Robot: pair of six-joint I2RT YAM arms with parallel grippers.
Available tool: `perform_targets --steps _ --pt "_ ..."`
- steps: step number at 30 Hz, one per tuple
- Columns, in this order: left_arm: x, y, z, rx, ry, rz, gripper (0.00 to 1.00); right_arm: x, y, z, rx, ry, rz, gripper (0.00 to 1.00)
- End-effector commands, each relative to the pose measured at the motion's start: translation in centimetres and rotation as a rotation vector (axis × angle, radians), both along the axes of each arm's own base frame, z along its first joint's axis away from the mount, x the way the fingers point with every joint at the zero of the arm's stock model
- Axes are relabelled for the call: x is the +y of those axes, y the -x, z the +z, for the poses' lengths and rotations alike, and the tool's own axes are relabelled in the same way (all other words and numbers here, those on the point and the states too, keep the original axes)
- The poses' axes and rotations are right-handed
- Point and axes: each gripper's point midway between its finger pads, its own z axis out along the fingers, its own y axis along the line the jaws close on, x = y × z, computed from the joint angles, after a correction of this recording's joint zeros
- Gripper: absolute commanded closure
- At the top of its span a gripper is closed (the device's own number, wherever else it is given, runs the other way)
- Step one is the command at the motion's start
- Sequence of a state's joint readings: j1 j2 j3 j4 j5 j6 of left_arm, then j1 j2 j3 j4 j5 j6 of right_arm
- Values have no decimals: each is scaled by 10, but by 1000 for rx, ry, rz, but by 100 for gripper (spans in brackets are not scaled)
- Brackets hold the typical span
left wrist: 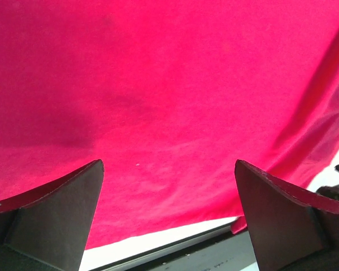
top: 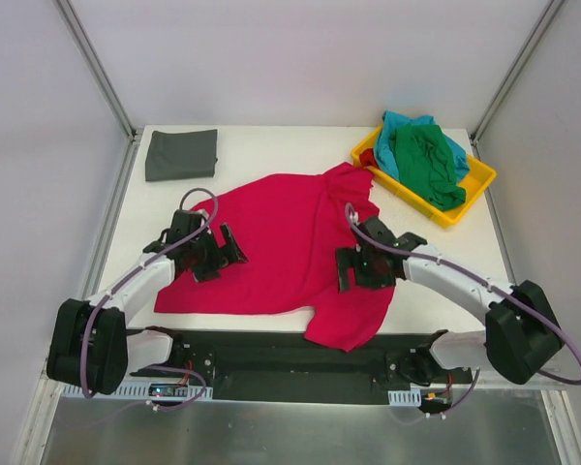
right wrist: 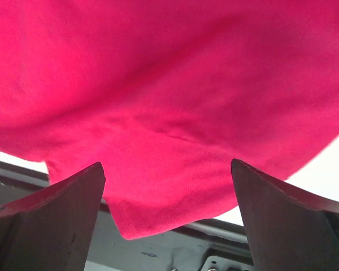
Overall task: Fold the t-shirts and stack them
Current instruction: Flatten out the tshirt
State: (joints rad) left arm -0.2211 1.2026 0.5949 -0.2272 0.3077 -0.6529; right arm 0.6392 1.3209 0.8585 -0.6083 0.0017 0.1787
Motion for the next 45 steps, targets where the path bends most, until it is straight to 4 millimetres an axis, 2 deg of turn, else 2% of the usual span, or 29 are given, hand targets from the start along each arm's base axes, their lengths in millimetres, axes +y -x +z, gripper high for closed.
perform_targets --steps 1,5,9,12,14,17,22,25,26,29,33,36,38,41,45 --pt "18 16 -20 49 -85 33 1 16 30 -31 130 -114 -71 4" --pt "17 9 -26 76 -103 14 1 -9 13 -54 161 -19 -138 4" --pt "14 -8 -34 103 -110 36 1 -33 -13 -63 173 20 -209 4" --pt "8 -27 -37 114 -102 30 1 -41 -37 -60 172 1 -236 4" --pt "1 -40 -36 117 -81 17 1 -54 -54 -55 151 43 -274 4" --pt "-8 -60 -29 93 -53 -3 1 -71 -78 -49 136 79 -296 4" --pt "-12 -97 -20 30 -75 -17 1 -92 -121 -51 114 77 -346 4" --pt "-21 -111 -5 -11 -43 -61 1 -94 -140 -39 78 62 -345 4" --pt "-23 -111 1 -27 -32 -75 1 -92 -139 -33 72 52 -335 4" --pt "-20 -102 25 -95 -29 -69 1 -86 -132 -12 10 1 -318 4" --pt "1 -67 40 -125 -76 2 1 -95 -105 19 -116 -22 -379 4" --pt "31 -23 26 -43 -174 113 1 -98 -88 38 -231 -91 -423 4" --pt "53 6 16 16 -239 203 1 -100 -73 42 -270 -142 -459 4" --pt "75 34 3 43 -297 318 1 -109 -57 39 -300 -153 -508 4" --pt "102 57 -12 77 -373 459 1 -125 -47 42 -371 -123 -545 4"
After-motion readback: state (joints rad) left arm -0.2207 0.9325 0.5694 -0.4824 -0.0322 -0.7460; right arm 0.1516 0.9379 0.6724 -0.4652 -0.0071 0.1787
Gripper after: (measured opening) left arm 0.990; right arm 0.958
